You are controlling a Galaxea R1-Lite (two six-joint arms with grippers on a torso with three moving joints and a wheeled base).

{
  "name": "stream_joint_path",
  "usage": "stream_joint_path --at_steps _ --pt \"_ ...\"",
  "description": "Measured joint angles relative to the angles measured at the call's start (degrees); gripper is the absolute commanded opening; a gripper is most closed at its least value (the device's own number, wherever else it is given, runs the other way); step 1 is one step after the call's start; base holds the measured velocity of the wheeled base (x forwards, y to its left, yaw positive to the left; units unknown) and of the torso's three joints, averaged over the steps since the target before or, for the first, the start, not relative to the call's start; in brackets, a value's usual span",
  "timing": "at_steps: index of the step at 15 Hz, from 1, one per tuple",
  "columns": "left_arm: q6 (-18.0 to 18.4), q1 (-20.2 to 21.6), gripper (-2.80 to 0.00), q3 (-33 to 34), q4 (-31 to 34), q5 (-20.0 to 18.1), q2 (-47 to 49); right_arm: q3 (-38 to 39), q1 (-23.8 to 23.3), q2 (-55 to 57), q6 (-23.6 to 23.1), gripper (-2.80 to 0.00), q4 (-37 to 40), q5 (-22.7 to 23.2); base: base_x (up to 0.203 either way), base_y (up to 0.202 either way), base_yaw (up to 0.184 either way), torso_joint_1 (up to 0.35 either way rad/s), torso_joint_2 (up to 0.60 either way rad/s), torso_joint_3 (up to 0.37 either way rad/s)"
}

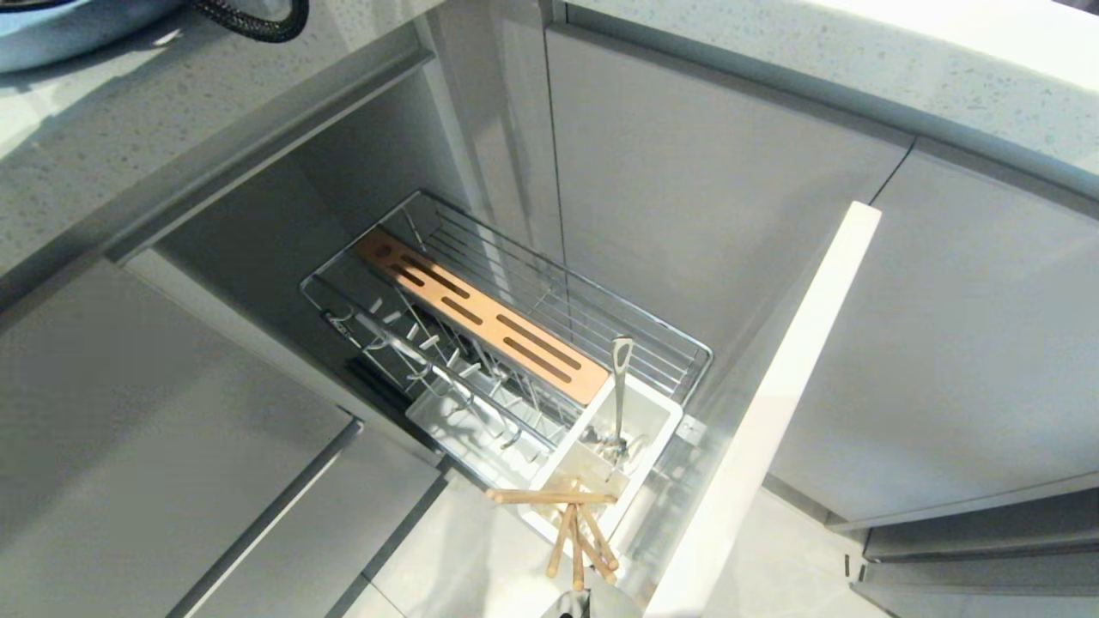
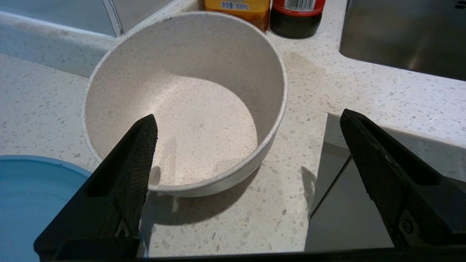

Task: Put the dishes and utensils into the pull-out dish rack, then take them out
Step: Pick up the bowl and place it in the cupboard

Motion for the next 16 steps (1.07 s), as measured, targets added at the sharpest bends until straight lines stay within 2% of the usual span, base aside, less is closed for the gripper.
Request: stream_joint_path --at_steps 16 --pt "-0.46 1.27 0.0 0.07 1.32 0.28 0.33 0.0 0.0 0.0 0.0 -2.8 0.0 0.0 0.0 0.0 0.0 0.0 0.0 0.0"
